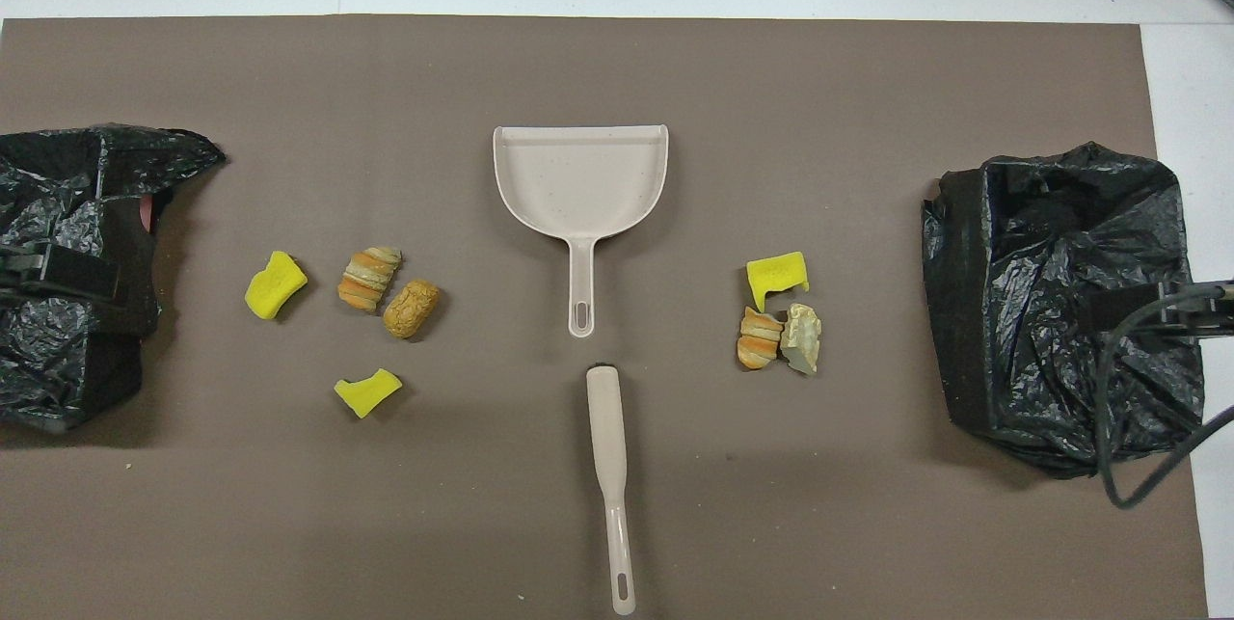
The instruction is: Sweep and dump trash in bin
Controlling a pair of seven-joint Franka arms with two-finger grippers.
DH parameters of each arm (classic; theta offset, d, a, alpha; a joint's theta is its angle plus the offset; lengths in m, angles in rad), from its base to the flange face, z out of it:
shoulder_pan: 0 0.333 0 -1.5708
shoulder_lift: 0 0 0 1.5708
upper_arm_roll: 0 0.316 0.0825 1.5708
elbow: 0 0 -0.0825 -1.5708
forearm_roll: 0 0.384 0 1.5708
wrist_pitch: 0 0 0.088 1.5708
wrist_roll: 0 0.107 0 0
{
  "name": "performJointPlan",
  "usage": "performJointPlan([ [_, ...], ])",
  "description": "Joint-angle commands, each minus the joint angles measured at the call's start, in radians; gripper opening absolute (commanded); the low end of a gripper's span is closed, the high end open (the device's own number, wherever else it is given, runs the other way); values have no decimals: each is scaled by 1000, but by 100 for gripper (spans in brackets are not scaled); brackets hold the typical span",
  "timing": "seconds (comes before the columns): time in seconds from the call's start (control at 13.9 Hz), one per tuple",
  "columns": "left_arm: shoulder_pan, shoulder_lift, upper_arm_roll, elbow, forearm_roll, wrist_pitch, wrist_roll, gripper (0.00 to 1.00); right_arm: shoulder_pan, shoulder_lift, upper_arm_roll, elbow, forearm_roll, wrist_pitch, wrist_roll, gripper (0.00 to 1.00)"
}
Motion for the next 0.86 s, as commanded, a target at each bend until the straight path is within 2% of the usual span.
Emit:
performJointPlan([
  [0.0,-2,-13,-1,-11,13,-4,11,100,-15,-12,5,-12,-5,-4,-37,100],
  [0.43,-11,-15,-3,-28,6,-8,9,100,-15,-11,5,-12,-5,-2,-37,100],
  [0.79,-57,-61,-7,-156,-22,53,-5,100,-17,-11,5,-12,-3,-2,-37,100],
])
